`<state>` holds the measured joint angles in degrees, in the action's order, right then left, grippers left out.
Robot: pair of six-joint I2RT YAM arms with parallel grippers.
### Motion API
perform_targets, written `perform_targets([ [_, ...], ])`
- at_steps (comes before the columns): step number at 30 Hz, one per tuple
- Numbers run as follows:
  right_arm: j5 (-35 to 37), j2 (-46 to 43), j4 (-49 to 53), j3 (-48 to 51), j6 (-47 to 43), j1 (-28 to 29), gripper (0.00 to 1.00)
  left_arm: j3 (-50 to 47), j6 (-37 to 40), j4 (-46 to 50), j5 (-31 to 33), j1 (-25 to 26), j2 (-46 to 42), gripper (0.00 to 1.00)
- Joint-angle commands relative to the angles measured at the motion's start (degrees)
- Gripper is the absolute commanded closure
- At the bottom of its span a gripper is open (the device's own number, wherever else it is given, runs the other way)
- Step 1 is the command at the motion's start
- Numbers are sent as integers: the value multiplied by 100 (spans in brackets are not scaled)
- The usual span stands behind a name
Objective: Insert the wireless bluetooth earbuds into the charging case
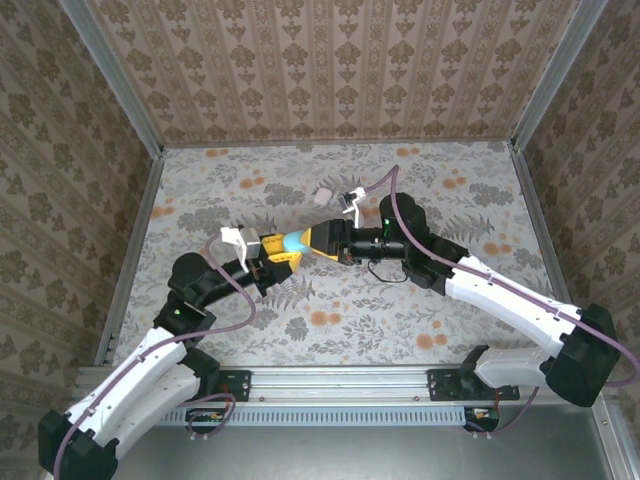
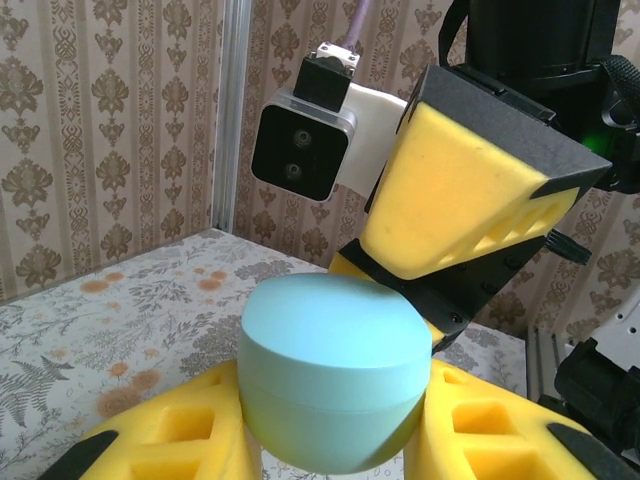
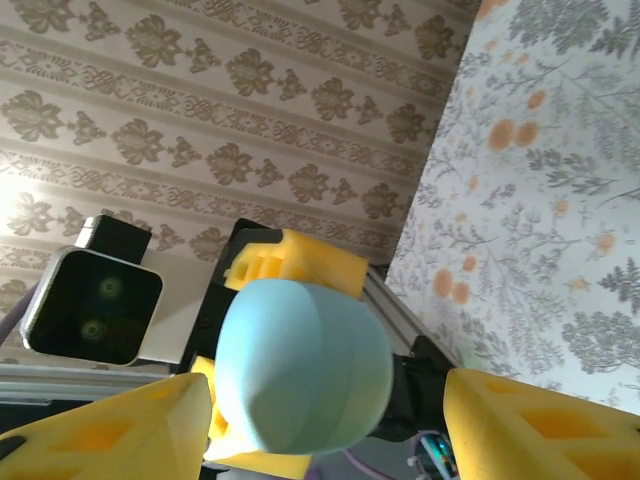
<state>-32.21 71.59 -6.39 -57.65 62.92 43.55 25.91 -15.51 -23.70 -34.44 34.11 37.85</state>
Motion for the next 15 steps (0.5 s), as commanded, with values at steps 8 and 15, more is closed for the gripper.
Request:
perform_targets([
  [8,-369,279,-804,19,444,52,57,-6,-155,-305,32,52,45,69],
  [15,-299,427,-1055,34,592,49,73,41,-43,19,86,52,26,67],
])
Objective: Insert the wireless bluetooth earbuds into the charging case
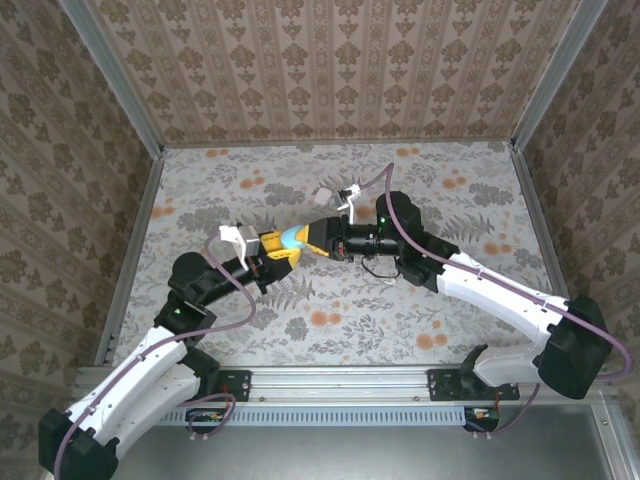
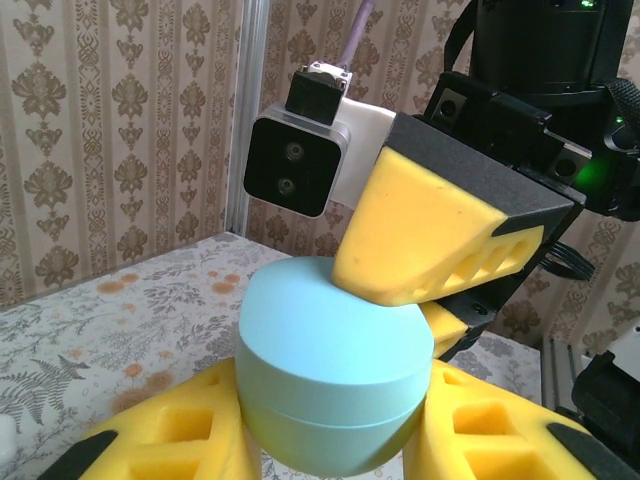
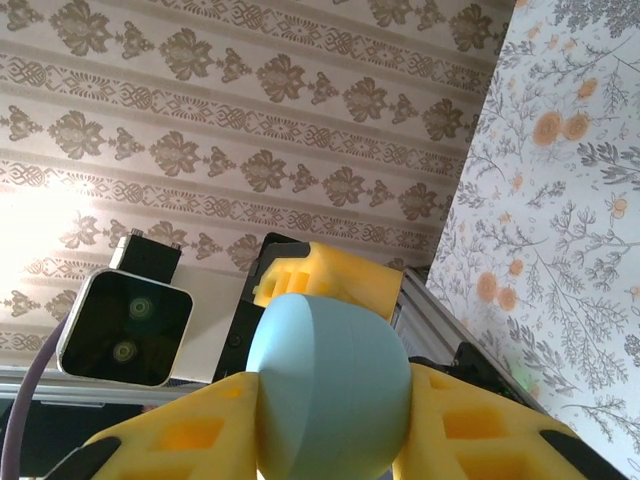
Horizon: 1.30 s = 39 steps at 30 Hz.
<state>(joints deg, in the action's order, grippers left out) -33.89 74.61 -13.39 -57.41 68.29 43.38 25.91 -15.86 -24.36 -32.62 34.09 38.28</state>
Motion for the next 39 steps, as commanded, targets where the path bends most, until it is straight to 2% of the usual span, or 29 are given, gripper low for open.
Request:
perform_targets([
  [1,-74,147,-373,1,77,66,73,77,64,234,-44,54,-31,65],
  [5,197,218,-472,-41,163,69,76,192,338,812,157,51,-147,52],
  [10,744,430,-354,-185,164,73,76,365,838,1821,830,44,-460,32],
  [15,1436,1077,-316,-394,142,66,76,690,1443,3409,2359,-5,-868,19],
  [18,1431,1792,-487,-885,152,70,76,821,1400,4008,2787,-171,-967,16],
  [23,1462,3134,-852,-1843,371,36,77,915,865,4589,2749,-748,-803,14],
  [24,1478,3425,-909,-2061,409,25,77,921,704,4640,2629,-998,-734,14],
  [28,1671,4504,-826,-2930,453,-30,76,967,189,4747,1625,-1866,-352,15],
  [30,1830,4978,-848,-3254,523,-73,76,1011,15,4795,1322,-2190,-173,16],
  [35,2204,5970,-962,-3990,714,-187,75,967,-104,4914,1123,-2803,-107,16],
  [39,2422,6478,-383,-4628,491,-288,73,846,11,4991,961,-3172,-264,16],
])
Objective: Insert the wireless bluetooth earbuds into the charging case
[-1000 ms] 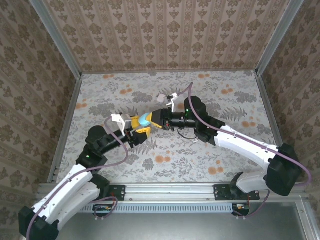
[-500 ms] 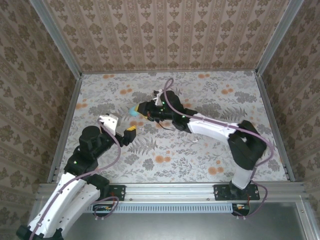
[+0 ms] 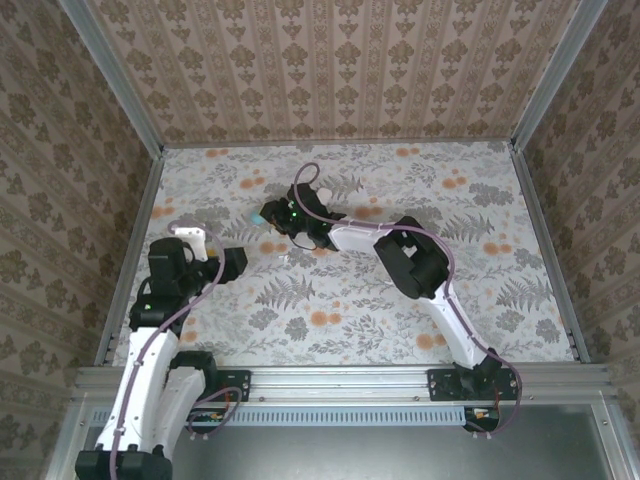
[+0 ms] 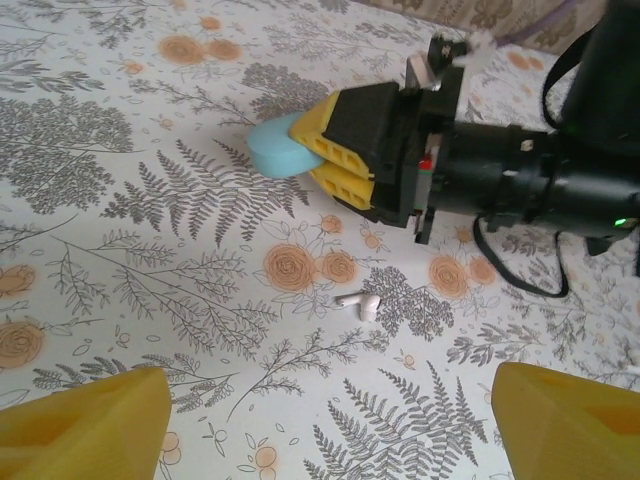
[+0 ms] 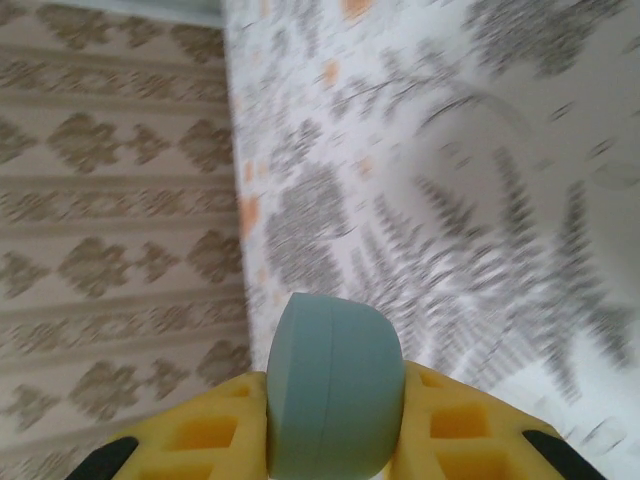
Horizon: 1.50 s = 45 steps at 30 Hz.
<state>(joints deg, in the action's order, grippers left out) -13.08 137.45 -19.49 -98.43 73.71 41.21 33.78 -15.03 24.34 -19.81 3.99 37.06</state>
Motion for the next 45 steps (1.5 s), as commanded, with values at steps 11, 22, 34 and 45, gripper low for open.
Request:
perform_targets([
  [11,115,922,1494,-1626,-397,-333,65,-12,140,142,-236,-241,-138,16],
  [22,26,1014,2321,-1864,-580,-351,63,-32,187,111,-207,-244,-102,16],
  [34,259,344,2590,-1389,-920,-420,50,-23,164,69,-511,-254,-43,19],
  [45,843,-737,3425,-954,-2213,-714,48,366,-85,-104,-891,-241,627,23],
])
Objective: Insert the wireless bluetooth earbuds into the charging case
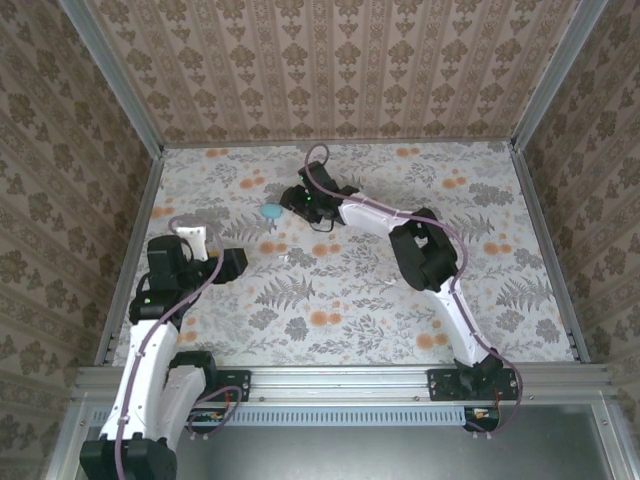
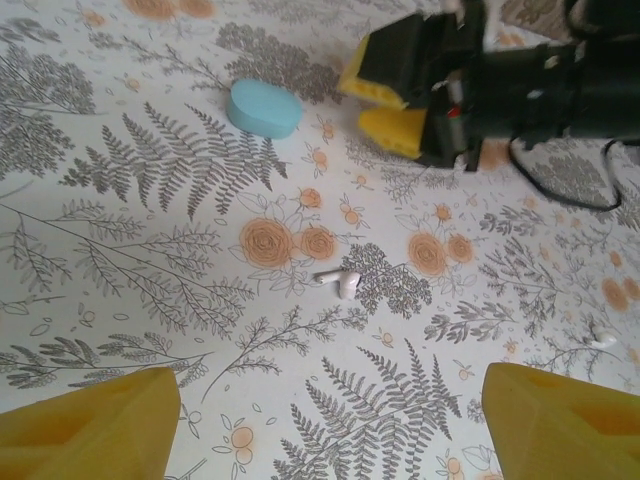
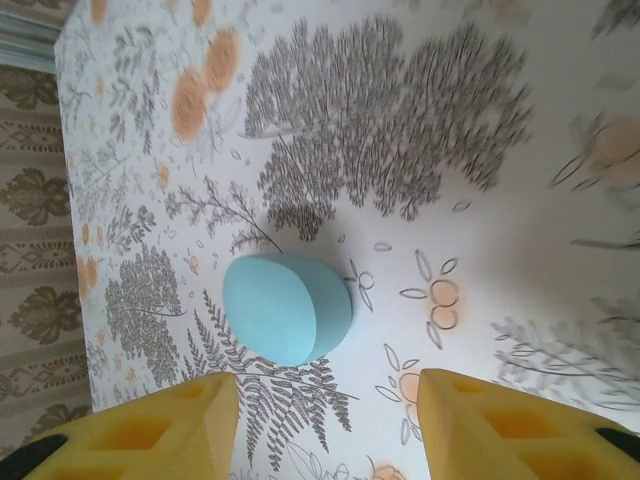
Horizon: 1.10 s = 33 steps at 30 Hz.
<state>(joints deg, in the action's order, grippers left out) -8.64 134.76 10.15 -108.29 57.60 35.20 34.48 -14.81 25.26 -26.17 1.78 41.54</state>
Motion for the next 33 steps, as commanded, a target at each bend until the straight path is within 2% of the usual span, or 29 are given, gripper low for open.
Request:
perform_targets([
  [1,498,-509,635,-17,-748,-146,48,345,-133,-219,-273,-7,284,24],
  [7,1066,-173,2304,-1030,-1603,-410,46,839,-61,-212,-8,343,1112,26],
  [13,1485,491,3261,-2138,-2032,-580,42,1280,97,-197,566,855,1913,26],
  [17,1504,999,3508,-2868,-2127,-611,43,1569,373,-81,1183,1197,2266,25],
  [21,1620,1508,3780,-3604,-2157,-606,43,1733,567,-29,1545,1380,2516,24],
  [33,1699,2127,3675,-3997,-2216,-567,43,1747,742,-264,1545,1456,3133,22],
])
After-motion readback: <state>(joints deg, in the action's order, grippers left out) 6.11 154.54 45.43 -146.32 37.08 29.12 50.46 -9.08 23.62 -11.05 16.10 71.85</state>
